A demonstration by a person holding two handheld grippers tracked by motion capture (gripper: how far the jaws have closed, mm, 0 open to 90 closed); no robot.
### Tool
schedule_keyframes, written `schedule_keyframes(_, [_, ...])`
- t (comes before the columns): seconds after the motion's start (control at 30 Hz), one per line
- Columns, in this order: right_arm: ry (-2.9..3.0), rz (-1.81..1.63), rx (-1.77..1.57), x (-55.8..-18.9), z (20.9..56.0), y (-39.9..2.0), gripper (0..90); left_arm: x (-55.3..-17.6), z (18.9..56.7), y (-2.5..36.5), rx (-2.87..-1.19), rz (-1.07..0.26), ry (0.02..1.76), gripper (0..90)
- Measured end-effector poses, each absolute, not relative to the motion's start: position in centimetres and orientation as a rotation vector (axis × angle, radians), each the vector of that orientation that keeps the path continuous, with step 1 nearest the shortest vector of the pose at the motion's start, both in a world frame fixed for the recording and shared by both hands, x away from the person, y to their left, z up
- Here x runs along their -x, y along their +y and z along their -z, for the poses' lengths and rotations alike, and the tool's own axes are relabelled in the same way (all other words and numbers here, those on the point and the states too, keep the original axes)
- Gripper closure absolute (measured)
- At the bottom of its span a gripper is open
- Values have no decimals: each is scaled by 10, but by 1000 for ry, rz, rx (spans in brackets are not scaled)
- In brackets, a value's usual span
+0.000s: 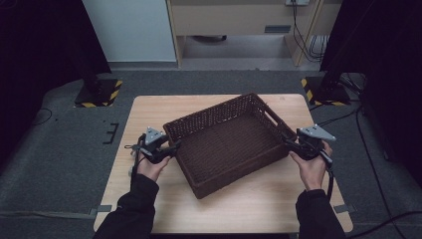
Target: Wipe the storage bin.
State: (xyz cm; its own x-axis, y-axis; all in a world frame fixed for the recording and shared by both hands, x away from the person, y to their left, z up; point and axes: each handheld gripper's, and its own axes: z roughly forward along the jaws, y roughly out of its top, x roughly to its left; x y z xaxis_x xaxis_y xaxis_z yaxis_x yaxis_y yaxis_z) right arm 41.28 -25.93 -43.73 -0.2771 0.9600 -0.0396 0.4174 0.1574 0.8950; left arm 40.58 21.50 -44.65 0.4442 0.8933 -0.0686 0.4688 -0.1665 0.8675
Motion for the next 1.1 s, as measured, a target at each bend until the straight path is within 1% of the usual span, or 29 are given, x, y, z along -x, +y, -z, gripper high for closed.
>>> schedule_keyframes(0.1, [1806,-1058,-1346,-416,445,-266,411,-397,443,215,-1801,-579,1157,431])
schedule_keyframes(0.13, [1798,-1085,-1359,-416,446,-268,419,-392,441,214,-1806,-576,1145,425])
schedule_keyframes(0.17, [1798,-1113,-1370,-417,447,-269,448,-388,440,214,-1807,-571,1137,426])
schedule_keyframes(0.3, [1808,-1125,-1374,-415,448,-270,451,-374,440,207,-1844,-534,1097,432])
schedule_keyframes(0.47, [1829,-1137,-1372,-407,447,-270,456,-380,443,203,-1859,-562,1104,416])
schedule_keyframes(0.57, [1841,-1145,-1375,-401,445,-271,467,-386,445,205,-1852,-555,1121,433])
schedule_keyframes(0.77, [1805,-1127,-1346,-409,442,-274,478,-398,446,204,-1861,-589,1110,447])
schedule_keyframes(0.87, [1885,-1071,-1345,-412,449,-274,569,-403,446,207,-1823,-567,1124,463])
schedule_keyframes(0.9, [1893,-1091,-1342,-411,449,-273,638,-402,446,208,-1818,-558,1129,457])
schedule_keyframes(1.0, [1914,-1072,-1321,-405,448,-268,653,-395,443,210,-1840,-564,1113,439])
schedule_keyframes(1.1, [1914,-1087,-1340,-396,447,-267,656,-378,439,214,-1856,-552,1083,420])
